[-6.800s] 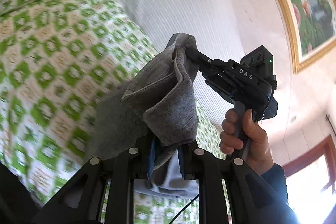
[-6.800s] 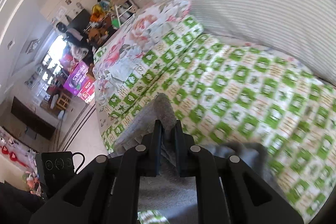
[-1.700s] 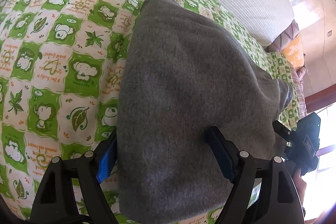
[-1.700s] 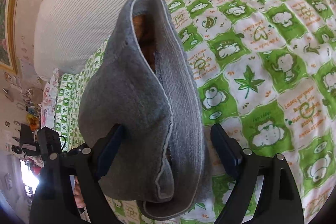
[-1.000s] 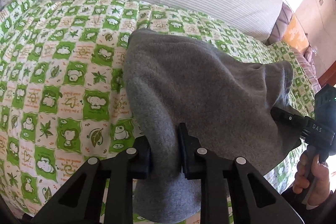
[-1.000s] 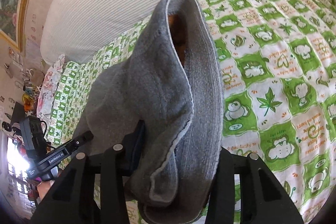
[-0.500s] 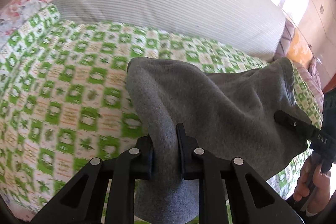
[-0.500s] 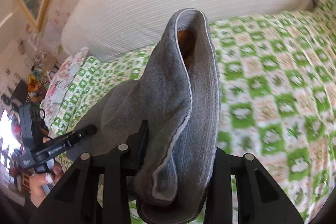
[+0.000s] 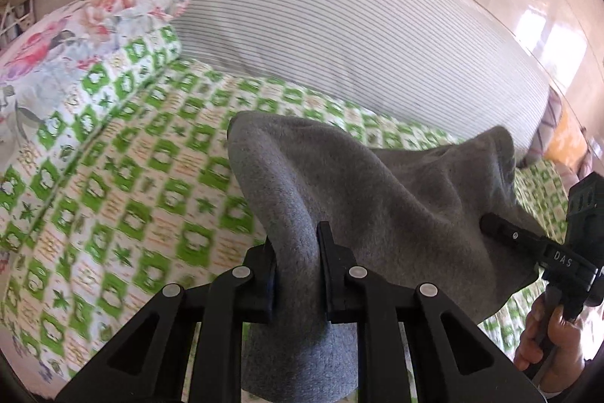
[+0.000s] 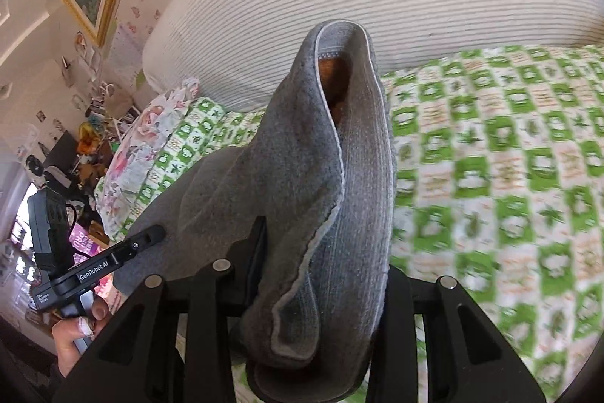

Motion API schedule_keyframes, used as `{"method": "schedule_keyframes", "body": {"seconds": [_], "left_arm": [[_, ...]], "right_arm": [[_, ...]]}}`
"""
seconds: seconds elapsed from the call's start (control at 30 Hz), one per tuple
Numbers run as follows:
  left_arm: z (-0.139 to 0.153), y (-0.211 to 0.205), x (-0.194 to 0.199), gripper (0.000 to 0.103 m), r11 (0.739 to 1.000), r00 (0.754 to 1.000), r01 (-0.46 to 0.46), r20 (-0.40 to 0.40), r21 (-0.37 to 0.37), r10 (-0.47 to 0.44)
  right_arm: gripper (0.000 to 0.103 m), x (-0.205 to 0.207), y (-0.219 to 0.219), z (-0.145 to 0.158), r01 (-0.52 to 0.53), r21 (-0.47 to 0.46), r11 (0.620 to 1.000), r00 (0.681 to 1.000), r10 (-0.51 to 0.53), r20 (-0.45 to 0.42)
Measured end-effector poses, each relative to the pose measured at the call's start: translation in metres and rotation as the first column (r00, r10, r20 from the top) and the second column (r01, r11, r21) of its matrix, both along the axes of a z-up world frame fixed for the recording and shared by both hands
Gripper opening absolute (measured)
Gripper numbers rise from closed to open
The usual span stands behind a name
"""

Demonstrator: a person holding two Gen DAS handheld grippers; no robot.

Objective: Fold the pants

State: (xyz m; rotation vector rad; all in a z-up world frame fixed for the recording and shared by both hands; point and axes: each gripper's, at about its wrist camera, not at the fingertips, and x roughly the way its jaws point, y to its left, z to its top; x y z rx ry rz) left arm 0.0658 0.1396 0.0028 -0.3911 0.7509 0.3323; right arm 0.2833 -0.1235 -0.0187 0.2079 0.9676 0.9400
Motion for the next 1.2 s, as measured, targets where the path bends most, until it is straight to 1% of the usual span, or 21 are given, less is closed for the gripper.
{"method": "schedule_keyframes", "body": {"seconds": [0.07, 0.13, 0.27, 0.53, 0.83, 1.2], "left_arm": [[0.000, 0.009, 0.005, 0.017, 1.000, 1.000, -0.017, -0.001, 0.003, 0.017], [0.000, 0.019, 0.008, 0.017, 1.000, 1.000, -0.030, 0.001, 0.004, 0.030], [0.001, 0.033, 0.015, 0.017, 0.999, 0.999, -0.042, 0.007, 0.015, 0.042], [0.000, 0.051, 0.033, 0.017, 0.998, 0.999, -0.047, 0.006, 0.032, 0.047], [-0.019, 0.065, 0.055, 0.017, 0.999, 0.999, -0.044, -0.028, 0.017, 0.045], [-0.051, 0.064, 0.043, 0.017, 0.999, 0.997, -0.047, -0.069, -0.020, 0.046]], "right_arm": [[0.037, 0.006, 0.013, -0.005, -0.013, 0.007, 1.000, 1.000, 0.014, -0.022], [0.037, 0.011, 0.024, -0.007, -0.024, 0.002, 1.000, 0.999, 0.024, -0.025], [0.037, 0.021, 0.044, -0.005, -0.039, -0.003, 0.999, 0.999, 0.039, -0.016], [0.037, 0.042, 0.065, -0.003, -0.044, -0.010, 0.999, 0.999, 0.044, 0.003], [0.037, 0.068, 0.079, -0.021, -0.042, -0.042, 0.998, 0.999, 0.041, -0.029], [0.037, 0.080, 0.080, -0.053, -0.056, -0.080, 0.995, 0.995, 0.049, -0.082]]}}
